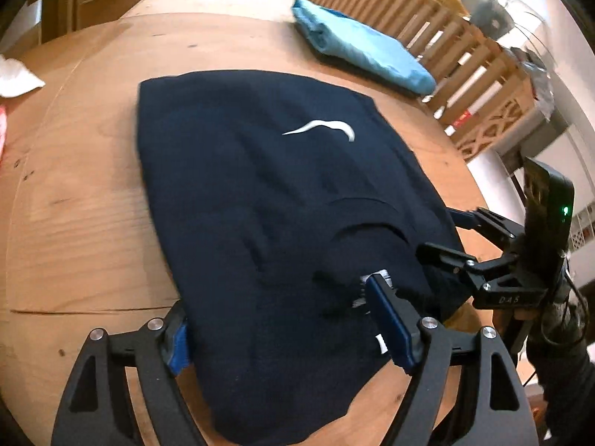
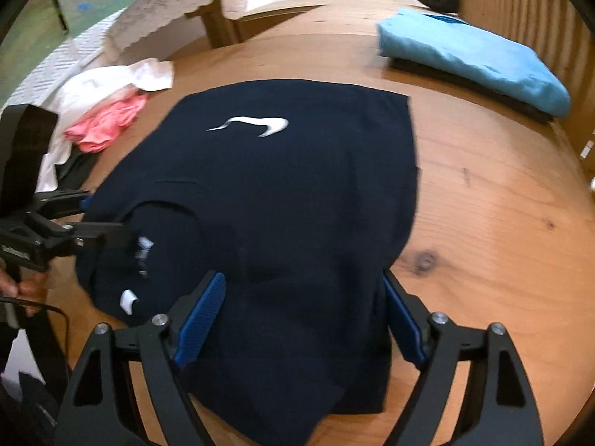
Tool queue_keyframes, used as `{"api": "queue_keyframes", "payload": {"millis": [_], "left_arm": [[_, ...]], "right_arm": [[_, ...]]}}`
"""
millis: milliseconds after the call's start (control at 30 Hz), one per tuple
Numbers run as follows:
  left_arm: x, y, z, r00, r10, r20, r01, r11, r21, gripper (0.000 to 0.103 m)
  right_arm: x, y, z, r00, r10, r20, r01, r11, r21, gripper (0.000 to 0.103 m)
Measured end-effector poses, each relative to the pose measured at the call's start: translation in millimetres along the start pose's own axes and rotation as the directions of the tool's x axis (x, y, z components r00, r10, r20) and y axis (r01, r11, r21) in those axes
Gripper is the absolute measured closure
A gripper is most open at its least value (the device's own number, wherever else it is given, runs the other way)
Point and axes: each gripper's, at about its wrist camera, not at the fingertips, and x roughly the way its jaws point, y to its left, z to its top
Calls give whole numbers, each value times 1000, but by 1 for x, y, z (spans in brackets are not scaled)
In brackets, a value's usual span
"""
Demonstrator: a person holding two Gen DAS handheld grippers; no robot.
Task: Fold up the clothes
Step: 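Grasp the folded navy sweatshirt with the left gripper while the right gripper grasps beside it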
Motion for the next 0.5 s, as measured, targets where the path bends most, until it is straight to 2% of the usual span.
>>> {"api": "queue_keyframes", "payload": {"millis": [33, 67, 133, 233, 367, 500], "left_arm": [[2, -3, 0, 1000, -10, 2, 10, 1000, 17, 34], [5, -6, 1, 1000, -22, 7, 22, 999, 28, 49], [11, -8, 2, 999, -49, 7, 48, 998, 35, 75], [16, -7, 3, 994, -110, 19, 110, 994, 26, 79], [17, -12, 7, 988, -147, 39, 146, 989, 21, 82], [14, -15, 14, 976, -202, 76, 203, 979, -10, 83]], "right_arm": [[1, -1, 1, 1000, 23, -1, -23, 1000, 16, 57], [2, -2, 3, 999, 47, -2, -47, 998, 33, 67], [4, -4, 6, 996, 93, -2, -93, 994, 66, 71], [7, -7, 10, 987, 162, 1, -161, 980, 115, 76], [12, -11, 16, 967, 253, 10, -251, 951, 180, 81], [5, -12, 16, 942, 325, 81, -335, 914, 228, 82]]}}
